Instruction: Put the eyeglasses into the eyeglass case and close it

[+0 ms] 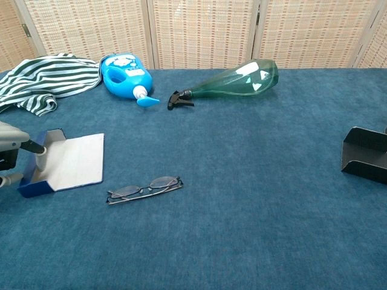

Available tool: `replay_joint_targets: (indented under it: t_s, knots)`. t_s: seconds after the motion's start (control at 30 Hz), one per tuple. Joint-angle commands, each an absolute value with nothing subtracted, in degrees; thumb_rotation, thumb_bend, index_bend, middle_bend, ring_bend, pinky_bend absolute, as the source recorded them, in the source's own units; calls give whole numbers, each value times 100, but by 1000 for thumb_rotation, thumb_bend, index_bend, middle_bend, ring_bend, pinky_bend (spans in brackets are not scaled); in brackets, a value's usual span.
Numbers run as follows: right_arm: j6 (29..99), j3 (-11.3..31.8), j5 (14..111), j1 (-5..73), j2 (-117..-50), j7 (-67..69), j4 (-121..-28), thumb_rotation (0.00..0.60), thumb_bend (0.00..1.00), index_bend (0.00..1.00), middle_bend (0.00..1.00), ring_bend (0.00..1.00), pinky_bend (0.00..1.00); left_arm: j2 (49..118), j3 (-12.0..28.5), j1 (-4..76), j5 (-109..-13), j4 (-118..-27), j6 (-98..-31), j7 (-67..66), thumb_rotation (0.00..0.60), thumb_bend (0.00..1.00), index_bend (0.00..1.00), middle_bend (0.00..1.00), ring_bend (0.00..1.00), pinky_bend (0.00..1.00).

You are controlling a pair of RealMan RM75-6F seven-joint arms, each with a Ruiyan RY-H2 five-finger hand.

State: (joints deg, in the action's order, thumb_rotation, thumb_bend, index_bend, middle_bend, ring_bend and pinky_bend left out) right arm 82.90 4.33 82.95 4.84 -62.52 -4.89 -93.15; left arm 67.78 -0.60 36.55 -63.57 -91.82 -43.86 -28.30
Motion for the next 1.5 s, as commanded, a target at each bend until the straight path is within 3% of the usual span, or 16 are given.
replay_joint_targets:
  t_s: [0.03, 0.13, 0.37, 0.7, 1.1, 1.5]
  knots:
    - [8291, 426, 8308, 484, -6251, -490, -9322, 600, 281, 100, 204, 153, 207, 6594, -156, 3606, -6105, -9344, -4541, -2995, 600, 537, 405, 1000, 999, 1000]
    - [8321, 430, 8319, 475, -6245, -493, -9333, 600, 281, 100, 203, 153, 207, 6405, -120, 3572, -5957, -9546, -4547, -2757, 600, 537, 390, 1000, 996, 1000]
    - [8350, 422, 8330, 452, -6221, -470, -9340, 600, 281, 100, 204, 153, 207, 6187, 177, 3393, -6337, -9421, -4684, -1491, 600, 537, 243, 1000, 990, 1000]
    - [8352, 423, 8273, 415, -6210, -388, -9286, 600, 281, 100, 203, 153, 207, 6625, 224, 3706, -5171, -8588, -4455, -2127, 600, 537, 184, 1000, 990, 1000]
    - [8348, 431, 8226, 390, -6209, -325, -9229, 600, 282, 100, 205, 153, 207, 6940, 80, 4518, -3530, -8392, -3629, -2858, 600, 537, 234, 1000, 993, 1000]
    - [8327, 437, 8156, 356, -6237, -216, -9132, 600, 281, 100, 207, 153, 207, 6924, 64, 5120, -3907, -9153, -3508, -2848, 600, 537, 251, 1000, 994, 1000]
